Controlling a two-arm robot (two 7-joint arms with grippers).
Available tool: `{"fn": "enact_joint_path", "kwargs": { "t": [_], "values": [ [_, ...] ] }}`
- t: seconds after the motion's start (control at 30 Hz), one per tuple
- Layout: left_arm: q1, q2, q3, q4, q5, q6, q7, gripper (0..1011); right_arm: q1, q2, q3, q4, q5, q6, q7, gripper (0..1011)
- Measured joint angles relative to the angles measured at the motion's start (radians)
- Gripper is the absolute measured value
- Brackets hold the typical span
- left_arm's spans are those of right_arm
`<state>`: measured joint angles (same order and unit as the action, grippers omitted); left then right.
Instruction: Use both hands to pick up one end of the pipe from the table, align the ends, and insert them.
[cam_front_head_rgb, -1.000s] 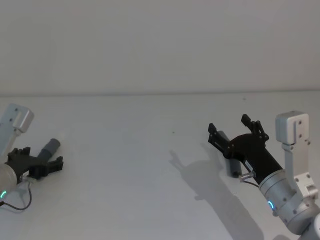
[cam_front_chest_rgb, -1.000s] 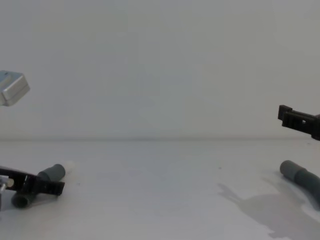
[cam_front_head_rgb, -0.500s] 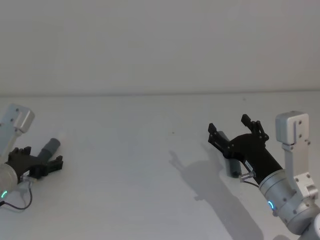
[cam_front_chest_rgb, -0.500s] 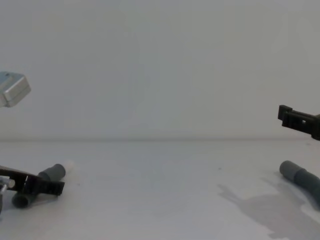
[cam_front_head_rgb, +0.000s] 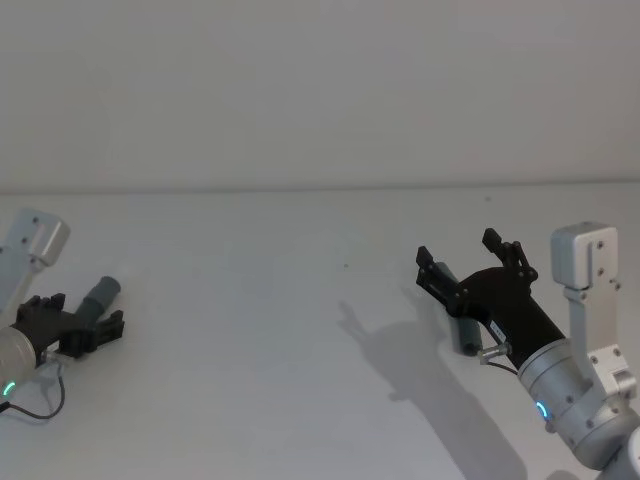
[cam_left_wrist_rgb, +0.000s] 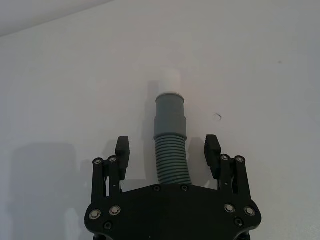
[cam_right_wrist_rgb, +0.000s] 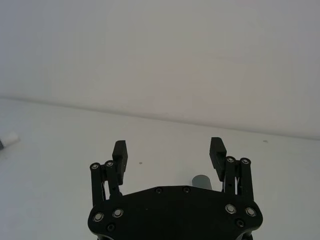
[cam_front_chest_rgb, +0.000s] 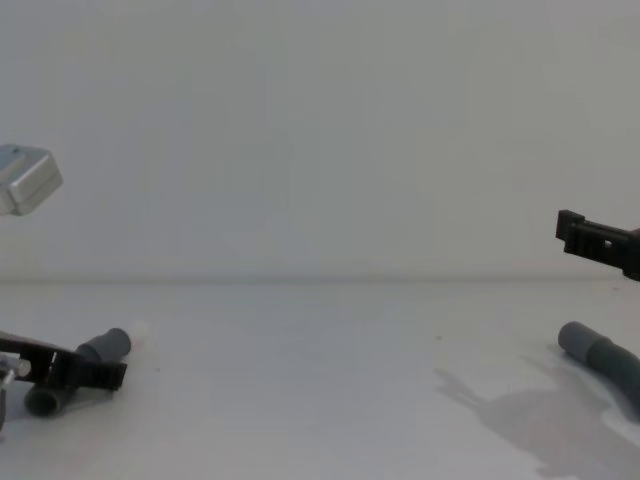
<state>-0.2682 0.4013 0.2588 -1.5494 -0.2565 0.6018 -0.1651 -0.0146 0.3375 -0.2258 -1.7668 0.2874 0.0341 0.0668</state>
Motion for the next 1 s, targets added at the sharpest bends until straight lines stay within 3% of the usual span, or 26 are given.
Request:
{"fn": "enact_joint_path", "kwargs": {
  "t": [1.0],
  "values": [
    [0.0,0.0,0.0,0.002,0.002,0.0,0.001,705,0.0,0.0,0.0,0.0,0.0,0.0,0.0,1000]
  ]
}}
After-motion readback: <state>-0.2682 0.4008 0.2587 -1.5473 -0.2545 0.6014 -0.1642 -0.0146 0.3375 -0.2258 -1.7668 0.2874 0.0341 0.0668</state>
